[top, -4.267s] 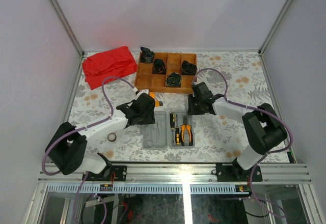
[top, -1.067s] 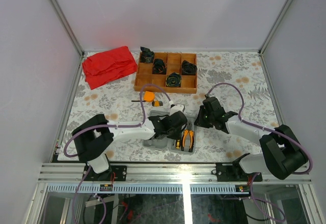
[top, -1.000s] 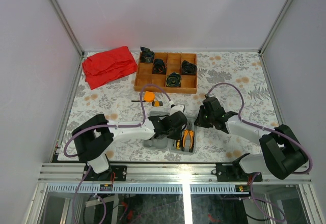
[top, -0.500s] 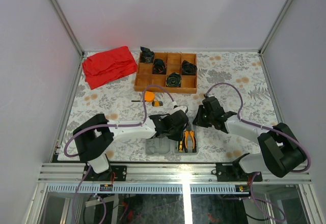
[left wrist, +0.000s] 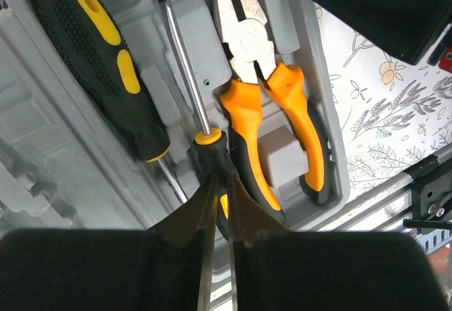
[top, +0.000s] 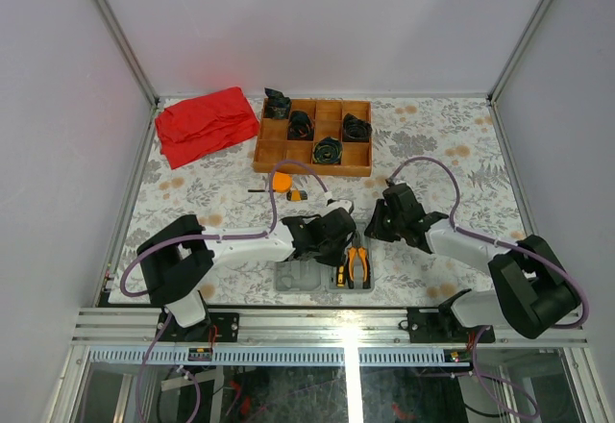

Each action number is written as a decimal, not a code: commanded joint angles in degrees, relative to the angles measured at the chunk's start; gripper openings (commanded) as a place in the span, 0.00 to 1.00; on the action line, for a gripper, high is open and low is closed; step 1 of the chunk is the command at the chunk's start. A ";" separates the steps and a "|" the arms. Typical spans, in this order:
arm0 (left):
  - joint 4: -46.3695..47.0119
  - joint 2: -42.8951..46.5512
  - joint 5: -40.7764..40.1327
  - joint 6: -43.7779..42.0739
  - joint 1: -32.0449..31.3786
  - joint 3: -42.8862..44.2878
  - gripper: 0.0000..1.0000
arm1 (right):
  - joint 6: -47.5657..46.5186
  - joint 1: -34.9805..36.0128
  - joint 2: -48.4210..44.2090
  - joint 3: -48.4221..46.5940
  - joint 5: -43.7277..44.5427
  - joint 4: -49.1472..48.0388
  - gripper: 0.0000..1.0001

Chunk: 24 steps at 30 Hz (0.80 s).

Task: Sort the tools into containers
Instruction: Adjust the screwdriver in the storage box.

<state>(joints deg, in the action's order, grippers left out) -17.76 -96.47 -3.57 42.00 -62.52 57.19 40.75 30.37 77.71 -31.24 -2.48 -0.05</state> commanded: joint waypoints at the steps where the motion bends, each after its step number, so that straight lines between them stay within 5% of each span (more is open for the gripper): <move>1: -7.08 0.10 -2.51 0.83 0.02 -0.72 0.00 | 0.72 -0.22 -2.35 1.18 3.49 3.08 0.22; 13: -2.16 8.91 -2.62 0.77 1.99 -3.92 0.10 | 2.37 -0.14 -7.72 5.08 1.66 0.78 0.24; 24: -1.29 5.09 0.02 0.91 2.38 -0.23 0.20 | 1.68 -0.16 -9.60 4.21 1.32 0.56 0.30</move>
<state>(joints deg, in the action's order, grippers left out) -20.51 -89.38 -4.99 42.81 -60.31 54.78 42.87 30.37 70.13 -26.37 -1.45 0.97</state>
